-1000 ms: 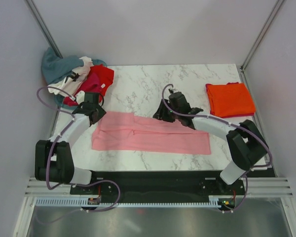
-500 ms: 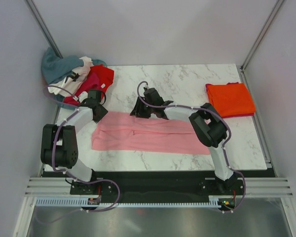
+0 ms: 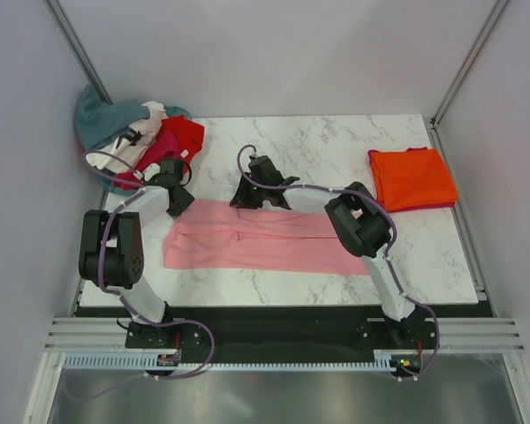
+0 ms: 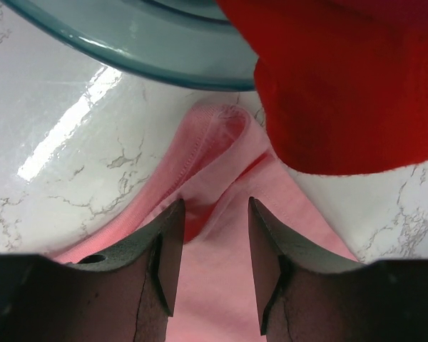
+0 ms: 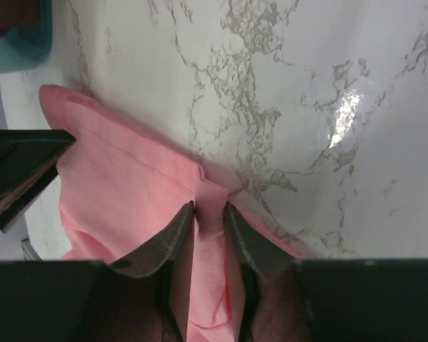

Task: Fold and stack the t-shirts
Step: Fold the tshirt

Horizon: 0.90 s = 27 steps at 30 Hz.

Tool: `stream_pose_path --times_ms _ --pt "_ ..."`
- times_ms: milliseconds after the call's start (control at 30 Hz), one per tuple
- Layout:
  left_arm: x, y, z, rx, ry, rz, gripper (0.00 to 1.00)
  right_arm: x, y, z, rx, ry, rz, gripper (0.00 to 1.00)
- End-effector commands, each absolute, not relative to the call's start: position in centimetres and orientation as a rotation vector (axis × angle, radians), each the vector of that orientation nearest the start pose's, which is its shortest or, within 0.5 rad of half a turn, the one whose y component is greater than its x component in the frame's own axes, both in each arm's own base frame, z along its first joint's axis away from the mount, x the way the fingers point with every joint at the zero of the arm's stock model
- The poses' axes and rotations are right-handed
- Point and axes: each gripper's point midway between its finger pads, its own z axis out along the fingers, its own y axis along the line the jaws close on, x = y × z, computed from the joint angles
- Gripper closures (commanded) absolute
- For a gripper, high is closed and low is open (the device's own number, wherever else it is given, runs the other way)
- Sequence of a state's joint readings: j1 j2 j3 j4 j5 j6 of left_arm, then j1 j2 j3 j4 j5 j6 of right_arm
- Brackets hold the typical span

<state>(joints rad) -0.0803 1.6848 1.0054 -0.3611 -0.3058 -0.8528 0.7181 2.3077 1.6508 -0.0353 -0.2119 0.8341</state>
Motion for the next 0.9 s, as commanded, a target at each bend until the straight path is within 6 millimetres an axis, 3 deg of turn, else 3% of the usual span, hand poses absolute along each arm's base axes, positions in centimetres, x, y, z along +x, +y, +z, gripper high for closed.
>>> stream_pose_path --times_ms 0,167,267,467,600,700,867 --pt "39.5 -0.3 4.4 -1.077 2.249 0.045 0.52 40.4 44.8 2.8 -0.013 2.473 0.995 0.71" --pt "39.0 -0.1 4.9 -1.070 2.226 0.042 0.52 40.3 44.8 4.0 -0.043 2.448 1.002 0.93" --pt "39.0 -0.3 6.4 -1.040 2.182 0.021 0.53 40.0 44.9 5.3 -0.077 2.412 1.024 1.00" --pt "38.2 0.0 7.8 -1.048 2.135 0.019 0.52 39.0 45.0 7.9 -0.111 2.312 1.098 1.00" --pt "37.9 0.1 7.9 -1.060 2.133 0.020 0.52 37.1 45.5 9.9 -0.185 2.263 1.156 0.98" --pt "38.0 0.0 7.9 -1.053 2.143 0.014 0.51 35.6 45.6 10.8 -0.233 2.243 1.185 0.95" --pt "38.9 -0.4 7.3 -1.016 2.189 0.006 0.52 33.7 45.3 10.5 -0.270 2.251 1.205 0.90"
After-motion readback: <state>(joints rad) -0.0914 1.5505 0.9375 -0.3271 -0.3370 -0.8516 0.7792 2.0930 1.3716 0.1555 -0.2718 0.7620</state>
